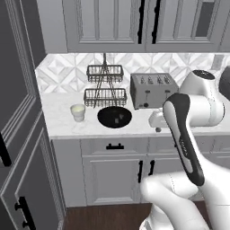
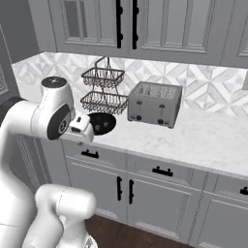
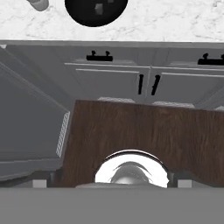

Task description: Grab a lemon wedge from the fridge and one ice cube from the ice bowl, and put them in the glass of lemonade.

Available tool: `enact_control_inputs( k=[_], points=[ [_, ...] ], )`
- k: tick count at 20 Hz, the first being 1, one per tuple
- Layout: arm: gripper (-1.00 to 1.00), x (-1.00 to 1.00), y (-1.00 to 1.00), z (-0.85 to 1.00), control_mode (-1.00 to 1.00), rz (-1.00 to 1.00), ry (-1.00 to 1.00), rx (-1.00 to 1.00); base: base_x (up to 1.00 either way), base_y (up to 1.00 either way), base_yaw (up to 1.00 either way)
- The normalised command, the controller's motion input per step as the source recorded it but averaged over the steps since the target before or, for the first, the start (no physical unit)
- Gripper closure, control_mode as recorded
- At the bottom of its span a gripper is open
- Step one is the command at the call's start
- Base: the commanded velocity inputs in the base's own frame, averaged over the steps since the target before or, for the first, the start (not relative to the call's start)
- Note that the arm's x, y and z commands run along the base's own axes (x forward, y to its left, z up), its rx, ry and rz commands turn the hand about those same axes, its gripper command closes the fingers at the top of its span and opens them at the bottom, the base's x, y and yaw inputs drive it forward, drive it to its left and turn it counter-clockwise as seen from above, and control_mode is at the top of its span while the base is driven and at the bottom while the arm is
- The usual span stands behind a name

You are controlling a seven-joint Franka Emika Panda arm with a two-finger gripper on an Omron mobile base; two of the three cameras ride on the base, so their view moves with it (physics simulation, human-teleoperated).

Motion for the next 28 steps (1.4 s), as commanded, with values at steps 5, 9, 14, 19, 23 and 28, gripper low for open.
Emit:
enact_control_inputs(
  k=[5, 9, 14, 19, 23, 28],
  points=[
    [-1.00, 0.00, 0.00, 0.00, 1.00, 0.00, 0.00, 0.00, 0.97, 0.20, -0.01],
    [-1.00, 0.00, 0.00, 0.00, 1.00, 0.00, 0.00, 0.00, 0.68, 0.01, -0.10],
    [-1.00, 0.00, 0.00, 0.00, 1.00, 0.00, 0.00, 0.00, 0.23, 0.02, -0.08],
    [-1.00, 0.18, 0.11, -0.27, -1.00, -0.01, 0.05, -0.03, 0.24, 0.12, -0.01],
    [-1.00, 0.57, 0.57, -0.78, -1.00, -0.01, 0.11, -0.15, 0.00, 0.00, 0.00],
    [-1.00, 0.58, 0.67, -0.68, -1.00, 0.02, 0.10, -0.19, 0.00, 0.00, 0.00]
  ],
)
